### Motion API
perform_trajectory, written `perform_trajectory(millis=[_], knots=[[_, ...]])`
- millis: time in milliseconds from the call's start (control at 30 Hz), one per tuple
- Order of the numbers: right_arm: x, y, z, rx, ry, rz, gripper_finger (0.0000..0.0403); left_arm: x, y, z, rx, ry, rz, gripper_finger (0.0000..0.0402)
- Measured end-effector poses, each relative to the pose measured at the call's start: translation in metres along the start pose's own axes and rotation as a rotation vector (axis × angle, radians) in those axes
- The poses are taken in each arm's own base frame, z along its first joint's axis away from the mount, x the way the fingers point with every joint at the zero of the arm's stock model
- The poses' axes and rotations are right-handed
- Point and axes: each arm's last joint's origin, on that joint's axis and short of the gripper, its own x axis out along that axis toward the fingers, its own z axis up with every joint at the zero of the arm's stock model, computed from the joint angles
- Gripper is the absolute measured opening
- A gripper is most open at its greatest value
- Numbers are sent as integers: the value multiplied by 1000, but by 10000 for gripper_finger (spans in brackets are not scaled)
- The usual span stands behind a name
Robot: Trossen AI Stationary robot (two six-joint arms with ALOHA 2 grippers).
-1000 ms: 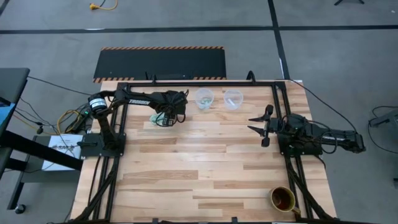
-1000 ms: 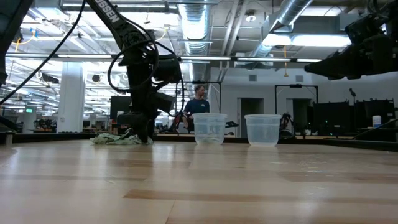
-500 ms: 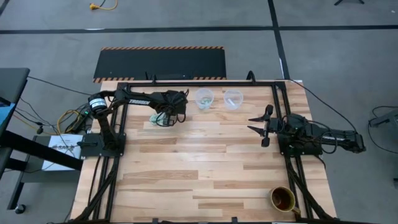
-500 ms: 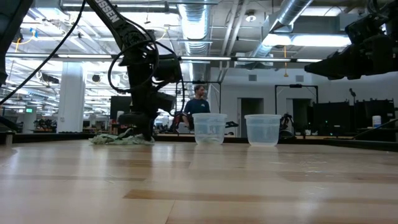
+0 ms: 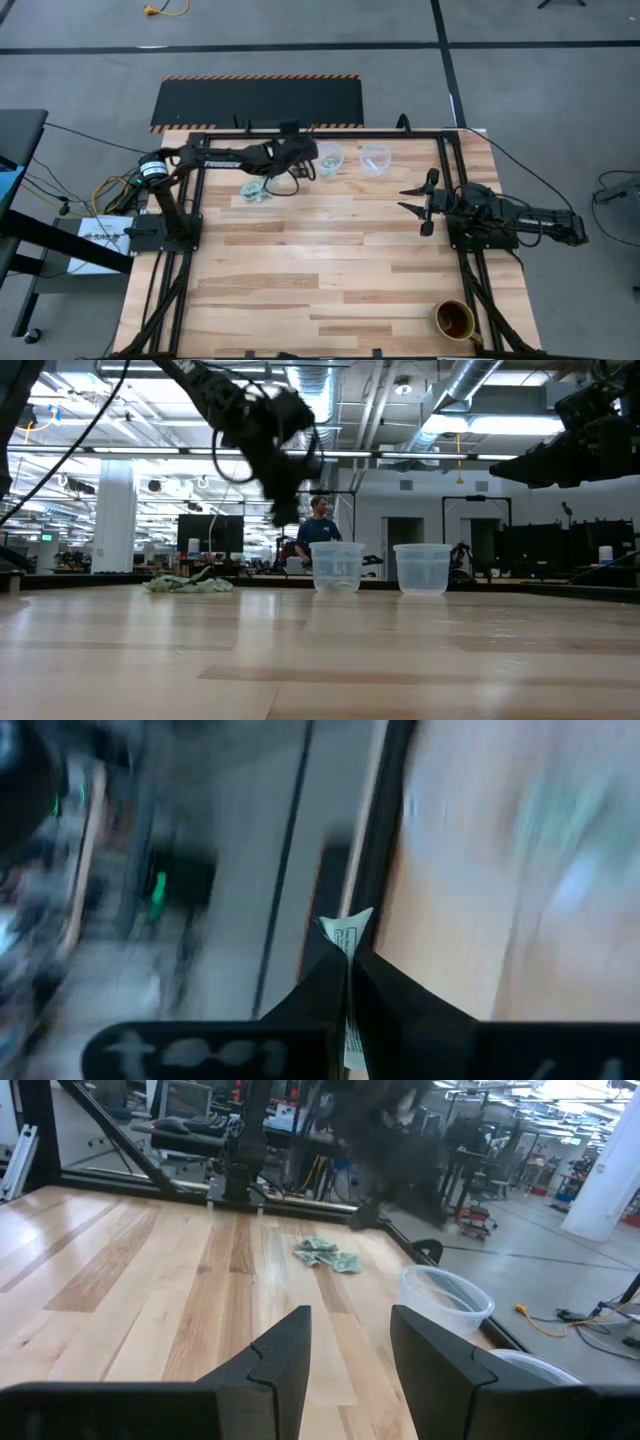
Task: Pick and place Stevia / Truvia into bins
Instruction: Put the stevia packet into the left transparent container
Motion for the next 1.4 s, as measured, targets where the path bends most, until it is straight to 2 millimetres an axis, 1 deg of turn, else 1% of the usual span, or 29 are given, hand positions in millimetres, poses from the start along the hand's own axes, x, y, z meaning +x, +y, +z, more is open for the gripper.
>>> perform_trajectory(millis=[100,167,200,267,333,467,533,633,767,900,1000,1133,1333,1400], knots=[[0,0,0,0,0,0,134,-15,12,20,-86,-295,-134,1],[0,0,0,0,0,0,134,-21,18,26,-131,-460,-254,1],[0,0,0,0,0,0,134,-22,20,27,-145,-518,-321,1],[0,0,0,0,0,0,134,-20,24,25,-184,-574,-416,1],[0,0,0,0,1,1,134,-14,27,20,-218,-555,-443,1],[0,0,0,0,1,1,134,0,31,5,-259,-460,-426,8],[0,0,0,0,1,1,134,2,37,3,-268,-457,-407,23],[0,0,0,0,1,1,134,4,40,0,-274,-451,-400,53],[0,0,0,0,1,1,134,4,40,-1,-273,-447,-407,94],[0,0,0,0,2,1,134,3,37,1,-266,-445,-422,123],[0,0,0,1,2,1,134,-1,33,-3,-244,-369,-437,134],[0,0,0,0,2,1,134,-13,26,-17,-156,-151,-446,137],[0,0,0,0,2,1,134,-29,9,-48,-80,256,-531,138],[0,0,0,0,2,1,134,-31,3,-60,-49,351,-538,138]])
